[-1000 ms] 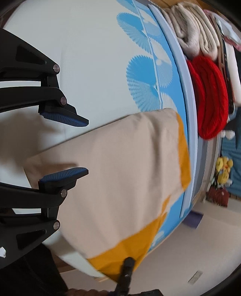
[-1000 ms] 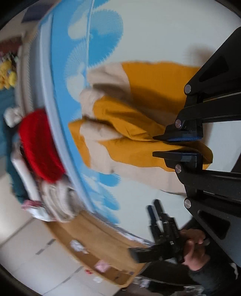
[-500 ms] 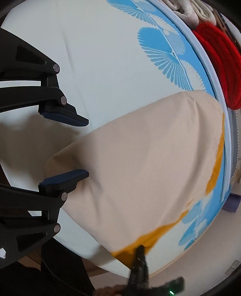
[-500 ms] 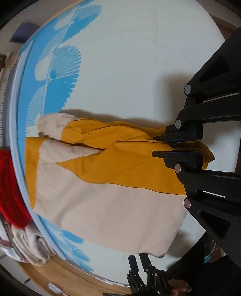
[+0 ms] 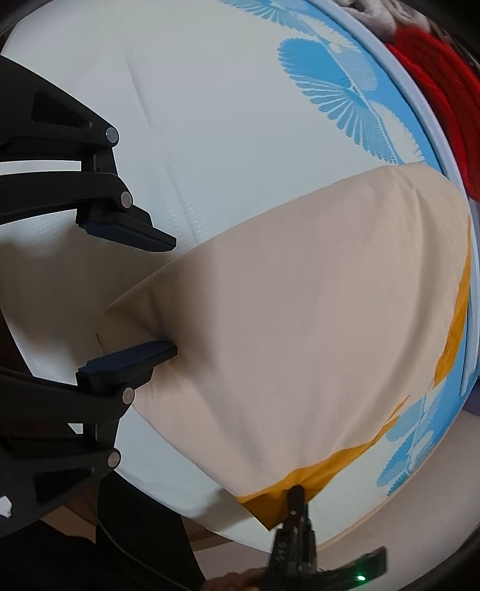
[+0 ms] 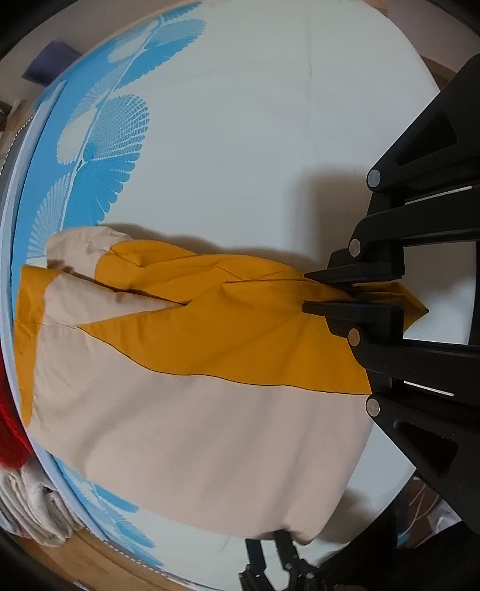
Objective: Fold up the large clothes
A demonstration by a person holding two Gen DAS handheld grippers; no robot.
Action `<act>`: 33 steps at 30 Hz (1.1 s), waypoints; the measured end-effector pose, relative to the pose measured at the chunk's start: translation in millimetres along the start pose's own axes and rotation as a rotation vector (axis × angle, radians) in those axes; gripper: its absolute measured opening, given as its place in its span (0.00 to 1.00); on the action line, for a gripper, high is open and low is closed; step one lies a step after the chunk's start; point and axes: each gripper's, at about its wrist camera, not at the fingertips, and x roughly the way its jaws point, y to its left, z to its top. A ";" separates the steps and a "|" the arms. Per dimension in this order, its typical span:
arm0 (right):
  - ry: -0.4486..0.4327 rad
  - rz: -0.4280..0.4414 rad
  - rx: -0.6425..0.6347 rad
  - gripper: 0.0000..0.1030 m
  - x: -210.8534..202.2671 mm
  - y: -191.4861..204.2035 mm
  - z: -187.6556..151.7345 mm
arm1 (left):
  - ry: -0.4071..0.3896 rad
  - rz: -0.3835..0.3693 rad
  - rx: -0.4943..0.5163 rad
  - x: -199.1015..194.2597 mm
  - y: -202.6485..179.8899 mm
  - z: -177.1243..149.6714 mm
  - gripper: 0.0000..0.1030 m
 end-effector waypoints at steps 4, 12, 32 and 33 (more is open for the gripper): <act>-0.025 0.085 0.051 0.27 -14.5 -8.3 -4.3 | 0.003 0.004 -0.004 1.1 1.8 0.5 0.47; 0.118 0.078 -0.019 0.09 14.1 -10.4 -26.4 | 0.000 0.010 0.011 0.3 -0.4 -0.7 0.47; 0.032 -0.259 0.119 0.12 -5.3 -40.7 -16.2 | -0.013 0.012 -0.041 -5.9 9.2 -7.1 0.55; -0.042 -0.256 0.130 0.13 -20.2 -41.1 -13.6 | -0.024 0.025 -0.044 -8.4 9.3 -7.7 0.57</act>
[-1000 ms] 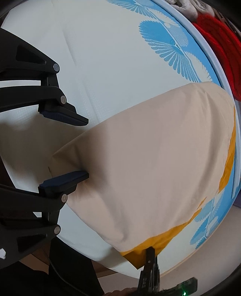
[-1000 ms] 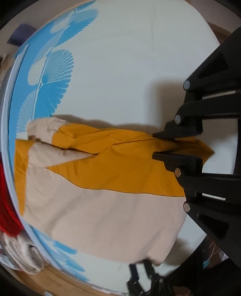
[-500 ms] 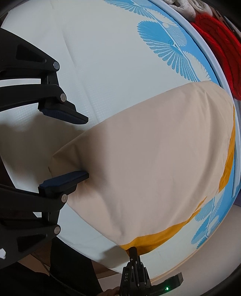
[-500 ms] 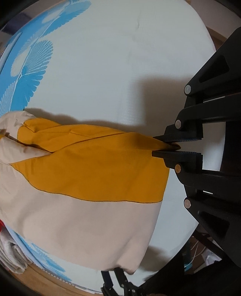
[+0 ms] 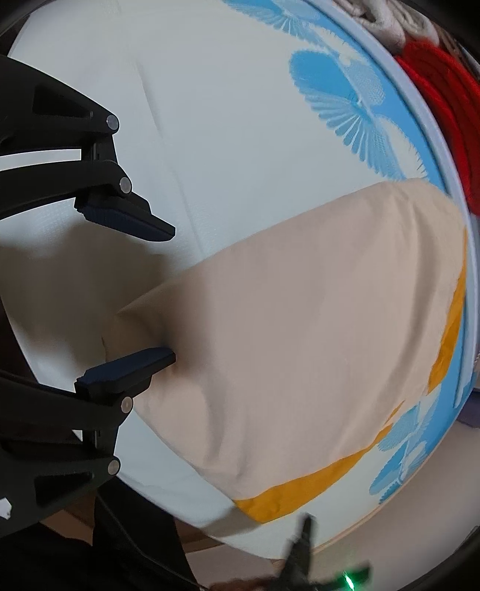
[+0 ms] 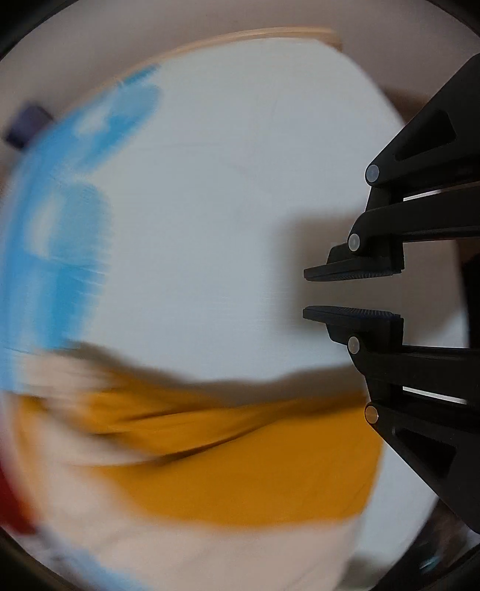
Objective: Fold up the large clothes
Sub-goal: 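Release the jacket and withdraw both tools from the bundle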
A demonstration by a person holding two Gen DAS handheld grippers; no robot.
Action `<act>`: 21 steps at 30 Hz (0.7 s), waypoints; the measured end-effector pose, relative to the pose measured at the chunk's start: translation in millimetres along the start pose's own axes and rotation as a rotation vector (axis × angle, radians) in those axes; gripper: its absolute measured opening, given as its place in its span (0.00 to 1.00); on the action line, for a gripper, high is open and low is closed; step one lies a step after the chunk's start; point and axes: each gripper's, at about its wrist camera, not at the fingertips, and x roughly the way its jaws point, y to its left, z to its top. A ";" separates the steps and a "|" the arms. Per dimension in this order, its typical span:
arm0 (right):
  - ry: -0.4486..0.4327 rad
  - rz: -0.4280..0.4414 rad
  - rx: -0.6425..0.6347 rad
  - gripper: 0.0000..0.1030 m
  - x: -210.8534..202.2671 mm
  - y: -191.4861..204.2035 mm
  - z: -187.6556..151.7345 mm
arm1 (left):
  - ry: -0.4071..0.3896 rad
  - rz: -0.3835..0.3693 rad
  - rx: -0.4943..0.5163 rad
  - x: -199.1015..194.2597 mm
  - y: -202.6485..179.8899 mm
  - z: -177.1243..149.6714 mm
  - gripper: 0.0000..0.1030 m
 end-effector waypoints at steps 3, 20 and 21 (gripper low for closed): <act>-0.237 0.020 0.067 0.24 -56.2 -8.6 -1.0 | -0.070 0.069 -0.031 -14.1 0.1 -4.7 0.63; -0.555 0.097 0.060 0.67 -160.2 44.0 -153.9 | -0.429 0.211 -0.219 -123.2 -74.6 -106.7 0.91; -0.563 0.080 0.056 0.68 -167.2 48.7 -162.2 | -0.438 0.200 -0.249 -131.2 -77.7 -114.9 0.92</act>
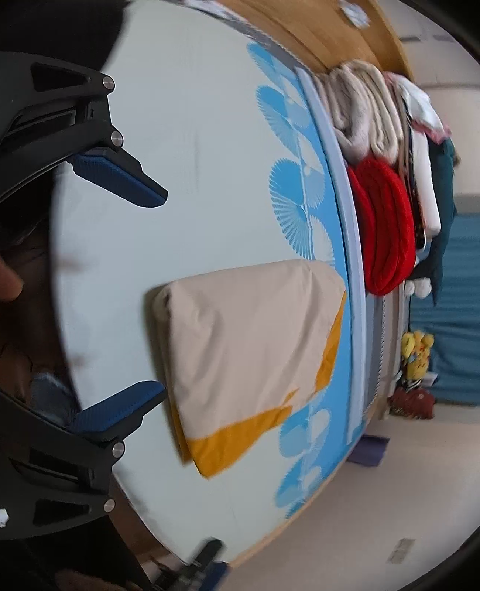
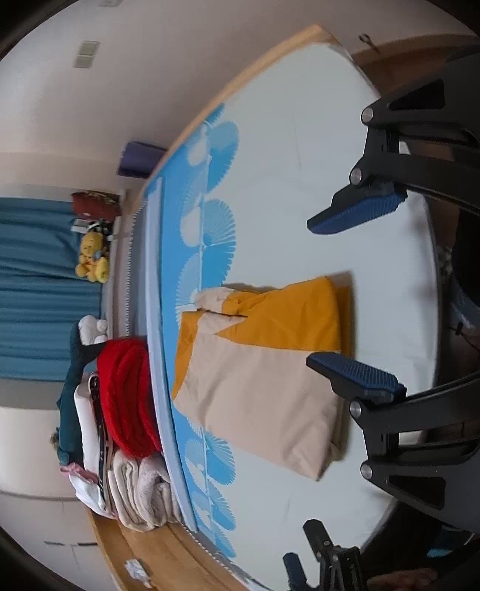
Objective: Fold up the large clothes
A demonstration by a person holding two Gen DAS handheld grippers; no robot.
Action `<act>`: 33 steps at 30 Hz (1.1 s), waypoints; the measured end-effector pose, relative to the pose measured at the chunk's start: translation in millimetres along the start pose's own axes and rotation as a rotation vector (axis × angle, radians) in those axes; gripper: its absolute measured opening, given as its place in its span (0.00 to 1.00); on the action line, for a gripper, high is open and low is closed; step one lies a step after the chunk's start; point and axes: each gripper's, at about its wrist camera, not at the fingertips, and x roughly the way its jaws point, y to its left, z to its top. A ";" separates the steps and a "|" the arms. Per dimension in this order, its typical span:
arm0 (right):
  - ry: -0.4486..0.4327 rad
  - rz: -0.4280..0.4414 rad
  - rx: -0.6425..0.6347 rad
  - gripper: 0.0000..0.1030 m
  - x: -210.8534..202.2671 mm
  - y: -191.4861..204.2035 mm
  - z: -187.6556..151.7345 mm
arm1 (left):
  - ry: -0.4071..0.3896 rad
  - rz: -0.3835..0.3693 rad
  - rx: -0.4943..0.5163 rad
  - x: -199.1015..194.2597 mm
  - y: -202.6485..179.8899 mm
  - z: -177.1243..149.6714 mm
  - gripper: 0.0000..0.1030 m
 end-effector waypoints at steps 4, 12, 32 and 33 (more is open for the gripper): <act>0.004 0.019 0.057 0.71 -30.2 7.7 -14.1 | -0.043 -0.011 -0.063 -37.5 -1.7 -23.5 0.95; 0.006 0.066 -0.012 0.74 -48.1 44.0 -30.6 | -0.016 -0.011 -0.071 -28.5 -1.9 -40.5 0.97; 0.003 0.055 -0.037 0.74 -36.9 48.2 -29.6 | -0.064 -0.030 -0.072 -29.9 -1.8 -39.5 0.97; 0.003 0.055 -0.036 0.74 -36.8 48.3 -29.4 | -0.064 -0.030 -0.070 -29.8 -2.6 -39.7 0.97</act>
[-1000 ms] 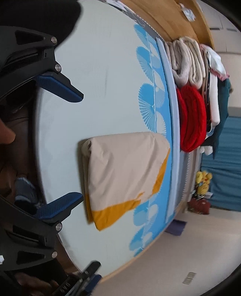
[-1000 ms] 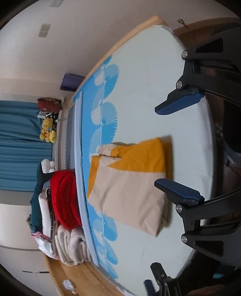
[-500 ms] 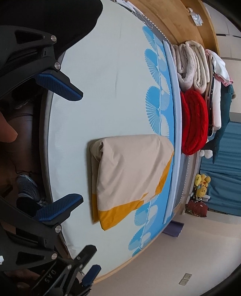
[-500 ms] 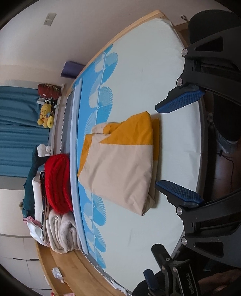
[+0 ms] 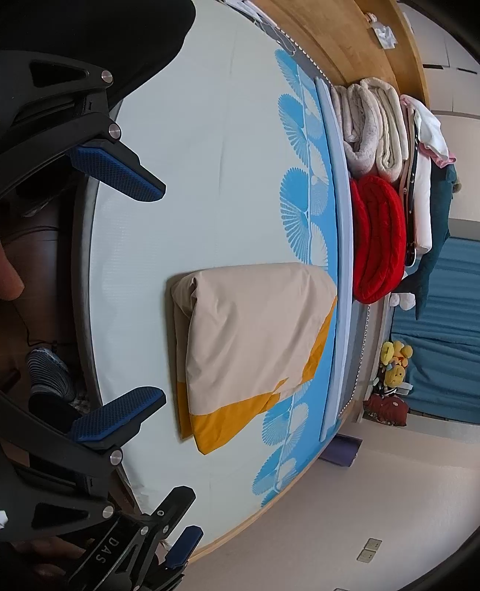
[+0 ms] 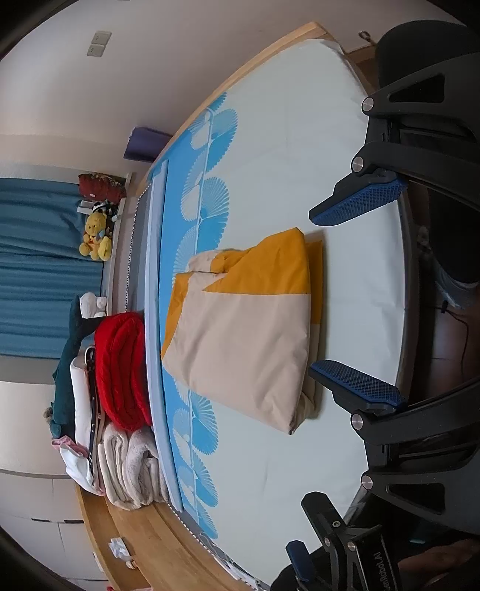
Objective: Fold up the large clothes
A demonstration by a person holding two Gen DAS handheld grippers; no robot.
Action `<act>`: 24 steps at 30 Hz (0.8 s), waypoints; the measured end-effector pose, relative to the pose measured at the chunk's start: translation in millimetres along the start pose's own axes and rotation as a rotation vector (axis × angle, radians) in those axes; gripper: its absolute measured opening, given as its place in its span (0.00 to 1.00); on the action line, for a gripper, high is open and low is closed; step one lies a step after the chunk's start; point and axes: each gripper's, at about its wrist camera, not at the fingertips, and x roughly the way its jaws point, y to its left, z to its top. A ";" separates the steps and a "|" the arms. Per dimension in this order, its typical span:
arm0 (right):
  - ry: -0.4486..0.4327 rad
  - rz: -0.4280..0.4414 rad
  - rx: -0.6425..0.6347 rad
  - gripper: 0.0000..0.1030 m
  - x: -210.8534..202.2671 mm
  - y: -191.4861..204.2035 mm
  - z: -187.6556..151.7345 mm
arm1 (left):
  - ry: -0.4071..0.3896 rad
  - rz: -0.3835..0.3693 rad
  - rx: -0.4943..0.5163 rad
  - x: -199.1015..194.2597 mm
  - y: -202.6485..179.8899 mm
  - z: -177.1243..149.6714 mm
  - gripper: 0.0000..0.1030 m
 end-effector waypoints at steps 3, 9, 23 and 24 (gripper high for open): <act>0.000 0.000 0.000 0.74 -0.1 0.0 0.1 | 0.001 0.001 0.002 0.1 -1.3 -0.5 0.97; 0.001 0.000 0.001 0.74 0.0 -0.8 0.1 | -0.004 -0.001 0.001 0.1 0.2 -0.3 0.97; 0.003 -0.002 0.002 0.74 0.9 2.4 -0.7 | -0.001 -0.004 0.003 0.4 -1.2 0.3 0.97; 0.003 -0.002 0.002 0.74 1.0 2.3 -0.8 | -0.001 -0.004 0.003 0.4 -1.4 0.3 0.97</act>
